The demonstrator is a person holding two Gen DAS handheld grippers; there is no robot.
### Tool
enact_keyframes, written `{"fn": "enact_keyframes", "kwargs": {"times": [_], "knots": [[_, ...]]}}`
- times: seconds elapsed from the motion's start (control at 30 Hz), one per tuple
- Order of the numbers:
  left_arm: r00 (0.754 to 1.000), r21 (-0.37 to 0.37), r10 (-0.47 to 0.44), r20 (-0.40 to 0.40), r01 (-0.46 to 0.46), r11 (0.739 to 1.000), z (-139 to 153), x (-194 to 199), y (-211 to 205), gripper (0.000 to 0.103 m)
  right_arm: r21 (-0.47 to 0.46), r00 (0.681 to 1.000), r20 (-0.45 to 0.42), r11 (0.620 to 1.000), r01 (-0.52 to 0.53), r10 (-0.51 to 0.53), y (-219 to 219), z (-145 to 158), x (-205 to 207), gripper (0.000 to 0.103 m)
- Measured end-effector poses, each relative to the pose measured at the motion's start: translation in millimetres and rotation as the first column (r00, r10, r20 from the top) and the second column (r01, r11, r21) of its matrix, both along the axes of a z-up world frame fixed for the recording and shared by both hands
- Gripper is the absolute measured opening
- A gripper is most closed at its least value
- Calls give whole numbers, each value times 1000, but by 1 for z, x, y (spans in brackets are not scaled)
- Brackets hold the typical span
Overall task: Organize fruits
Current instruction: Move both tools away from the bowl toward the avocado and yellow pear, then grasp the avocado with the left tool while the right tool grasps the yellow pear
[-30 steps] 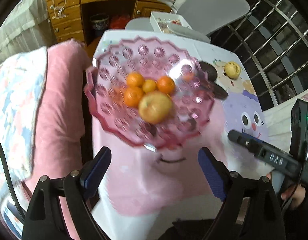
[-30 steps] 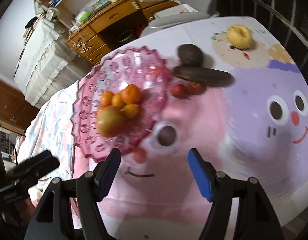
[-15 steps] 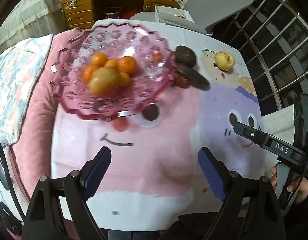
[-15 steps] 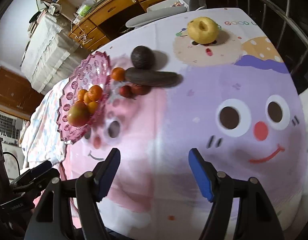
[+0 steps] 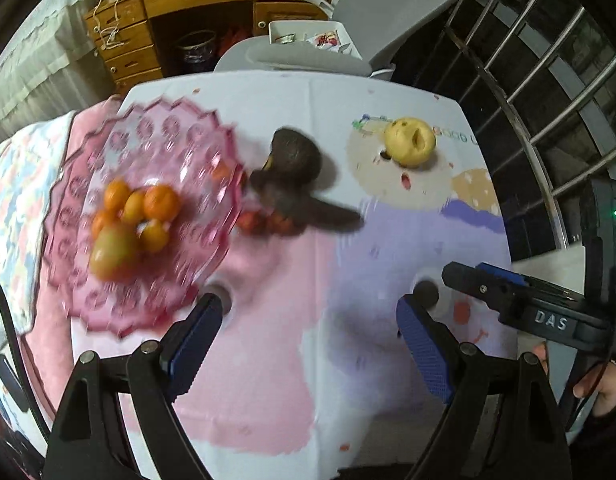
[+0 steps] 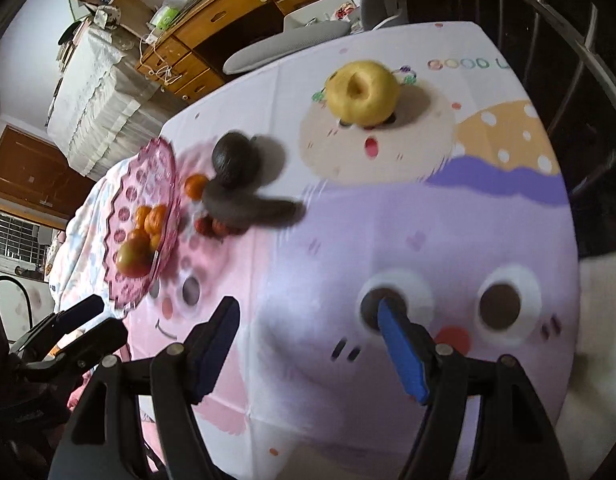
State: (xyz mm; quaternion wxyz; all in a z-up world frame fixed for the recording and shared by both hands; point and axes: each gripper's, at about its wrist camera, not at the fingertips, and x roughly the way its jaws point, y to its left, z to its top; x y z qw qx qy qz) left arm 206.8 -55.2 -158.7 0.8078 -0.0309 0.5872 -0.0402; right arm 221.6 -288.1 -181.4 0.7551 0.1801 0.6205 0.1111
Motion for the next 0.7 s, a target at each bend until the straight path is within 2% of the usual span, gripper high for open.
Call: {"fn": "enact_keyframes", "kwargs": {"times": [0.07, 0.13, 0.5, 0.7], "knots": [[1000, 22, 9, 4, -9, 1000, -1, 20, -9, 88, 7, 1000, -2, 1000, 7, -7, -7, -1, 13, 81], [1000, 35, 13, 3, -13, 999, -4, 36, -15, 88, 15, 1000, -2, 1000, 19, -19, -17, -2, 29, 82], [998, 128, 62, 2, -62, 990, -43, 111, -24, 88, 30, 998, 17, 998, 56, -56, -35, -18, 120, 83], [995, 148, 101, -18, -97, 984, -68, 139, -21, 88, 1, 998, 4, 998, 62, -62, -34, -42, 146, 83]]}}
